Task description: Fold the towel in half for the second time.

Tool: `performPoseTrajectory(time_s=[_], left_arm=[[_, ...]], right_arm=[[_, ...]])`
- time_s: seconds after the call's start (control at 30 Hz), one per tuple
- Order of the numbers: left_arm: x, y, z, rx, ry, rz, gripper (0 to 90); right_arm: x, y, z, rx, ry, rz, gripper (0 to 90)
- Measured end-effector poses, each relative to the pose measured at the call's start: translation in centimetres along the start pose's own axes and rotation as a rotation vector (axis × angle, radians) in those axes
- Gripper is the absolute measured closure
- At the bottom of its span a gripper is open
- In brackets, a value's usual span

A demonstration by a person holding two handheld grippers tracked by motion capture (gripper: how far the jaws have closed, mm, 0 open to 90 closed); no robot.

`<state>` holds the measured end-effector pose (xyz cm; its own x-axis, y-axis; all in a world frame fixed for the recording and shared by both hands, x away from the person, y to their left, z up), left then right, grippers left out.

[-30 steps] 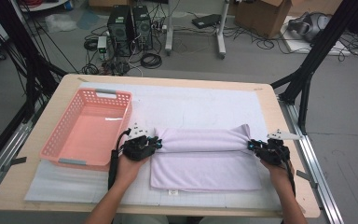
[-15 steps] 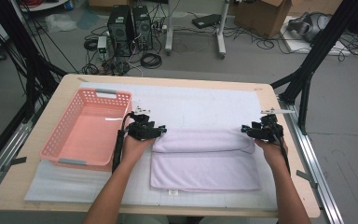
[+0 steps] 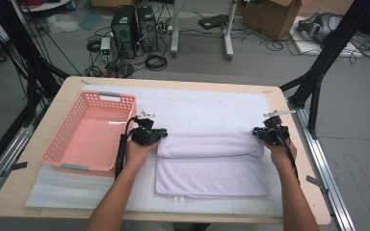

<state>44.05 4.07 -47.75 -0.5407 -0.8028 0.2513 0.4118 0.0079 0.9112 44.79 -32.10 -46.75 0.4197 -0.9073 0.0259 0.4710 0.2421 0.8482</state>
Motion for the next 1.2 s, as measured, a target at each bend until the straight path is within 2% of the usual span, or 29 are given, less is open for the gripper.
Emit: performPoseTrajectory(time_s=[0.07,0.13,0.17,0.2,0.23,0.33,0.4,0.47,0.5,0.57,0.63,0.7,0.77,0.9,1.07,1.2], left_arm=[[0.6,0.5,0.8,0.028,-0.009,-0.025,84.3],[1.3,0.8,1.8,0.053,-0.037,-0.022,84.2],[1.6,0.8,2.3,0.054,-0.055,-0.028,84.2],[1.6,0.8,2.3,0.054,-0.055,-0.028,84.2],[2.1,0.5,3.2,0.064,-0.074,-0.042,84.2],[2.6,0.3,4.2,0.080,-0.092,-0.035,84.2],[3.5,-0.2,5.6,0.097,-0.109,-0.034,84.2],[3.9,-0.5,6.0,0.103,-0.113,-0.033,84.2],[4.6,-1.0,6.9,0.112,-0.124,-0.034,84.1],[5.0,-1.3,7.3,0.118,-0.128,-0.037,84.1],[6.0,-2.2,8.6,0.127,-0.141,-0.050,84.0],[6.2,-2.6,9.0,0.125,-0.144,-0.057,84.0],[6.7,-3.1,9.6,0.131,-0.149,-0.062,84.0],[7.7,-4.7,10.8,0.114,-0.152,-0.085,84.0],[8.2,-5.6,11.5,0.103,-0.167,-0.097,83.9],[7.9,-6.7,12.0,0.097,-0.167,-0.075,80.8]], right_arm=[[-0.2,0.4,0.8,0.039,0.000,0.016,87.3],[-0.5,0.4,1.7,0.068,0.003,0.023,87.3],[-0.6,0.2,2.2,0.079,0.011,0.027,87.3],[-0.6,0.2,2.2,0.079,0.011,0.027,87.3],[-1.0,-0.3,3.2,0.104,0.021,0.032,87.3],[-1.3,-1.4,4.6,0.147,0.032,0.014,87.3],[-1.7,-2.1,5.5,0.174,0.035,0.007,87.2],[-2.3,-2.7,6.4,0.203,0.046,-0.014,87.1],[-2.5,-3.0,7.0,0.218,0.048,-0.017,87.1],[-3.1,-3.5,8.0,0.248,0.048,-0.029,87.2],[-3.6,-4.3,8.9,0.253,0.048,-0.035,87.1],[-3.8,-4.6,9.3,0.256,0.049,-0.032,87.1],[-4.4,-5.5,10.6,0.268,0.055,-0.045,87.1],[-5.2,-6.9,11.6,0.267,0.072,-0.051,87.0],[-5.7,-8.2,12.5,0.266,0.082,-0.079,87.0],[-6.2,-8.8,12.8,0.253,0.089,-0.067,86.6]])
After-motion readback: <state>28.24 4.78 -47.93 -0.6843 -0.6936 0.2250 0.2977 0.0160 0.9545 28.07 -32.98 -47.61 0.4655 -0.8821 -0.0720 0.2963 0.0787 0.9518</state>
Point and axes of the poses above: each handheld gripper's, and its own axes: z roughly backward along the jaws, y roughly out of its top, x roughly to its right, the point moved 9 cm from there along -z, roughly forward along the jaws, and after that the axes turned 14 degrees about x, right-handed, at the moved point
